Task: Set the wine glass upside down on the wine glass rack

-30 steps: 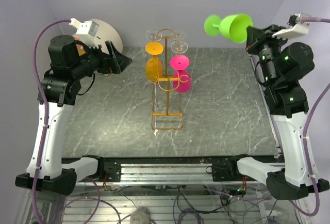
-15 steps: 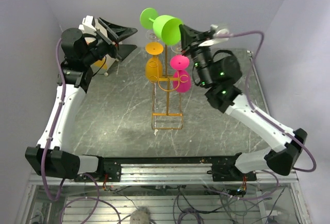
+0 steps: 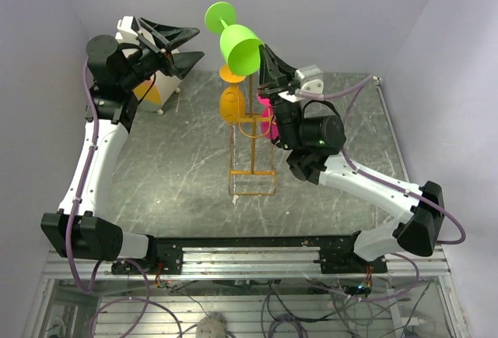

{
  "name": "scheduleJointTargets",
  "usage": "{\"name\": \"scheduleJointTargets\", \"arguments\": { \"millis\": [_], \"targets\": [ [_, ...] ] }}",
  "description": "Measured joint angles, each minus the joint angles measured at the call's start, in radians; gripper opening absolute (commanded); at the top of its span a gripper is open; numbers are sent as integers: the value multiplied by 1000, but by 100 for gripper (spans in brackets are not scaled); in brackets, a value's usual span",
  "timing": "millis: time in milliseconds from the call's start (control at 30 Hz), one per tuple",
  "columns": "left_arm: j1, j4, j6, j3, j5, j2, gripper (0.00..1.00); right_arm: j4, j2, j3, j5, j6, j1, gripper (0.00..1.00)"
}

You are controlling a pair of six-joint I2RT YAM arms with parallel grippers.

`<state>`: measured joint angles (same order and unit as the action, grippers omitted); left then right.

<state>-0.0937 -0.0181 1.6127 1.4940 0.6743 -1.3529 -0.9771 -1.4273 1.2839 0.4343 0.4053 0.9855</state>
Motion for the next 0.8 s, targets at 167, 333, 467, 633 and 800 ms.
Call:
{"name": "scheduleJointTargets", "arguments": {
  "millis": [167, 333, 467, 633, 800],
  "targets": [
    [1, -16, 16, 13, 1, -19, 76, -37, -10, -2, -1, 7, 25, 0],
    [3, -35, 32, 18, 1, -23, 73, -50, -48, 0, -5, 14, 60, 0],
    [8, -48, 45, 18, 3, -23, 68, -50, -93, 14, -11, 16, 78, 0],
    [13, -53, 51, 18, 5, -23, 62, -64, -131, 39, -19, 39, 103, 0],
    [14, -56, 55, 18, 5, -14, 54, -89, -151, 53, -25, 67, 134, 0]
  ]
}}
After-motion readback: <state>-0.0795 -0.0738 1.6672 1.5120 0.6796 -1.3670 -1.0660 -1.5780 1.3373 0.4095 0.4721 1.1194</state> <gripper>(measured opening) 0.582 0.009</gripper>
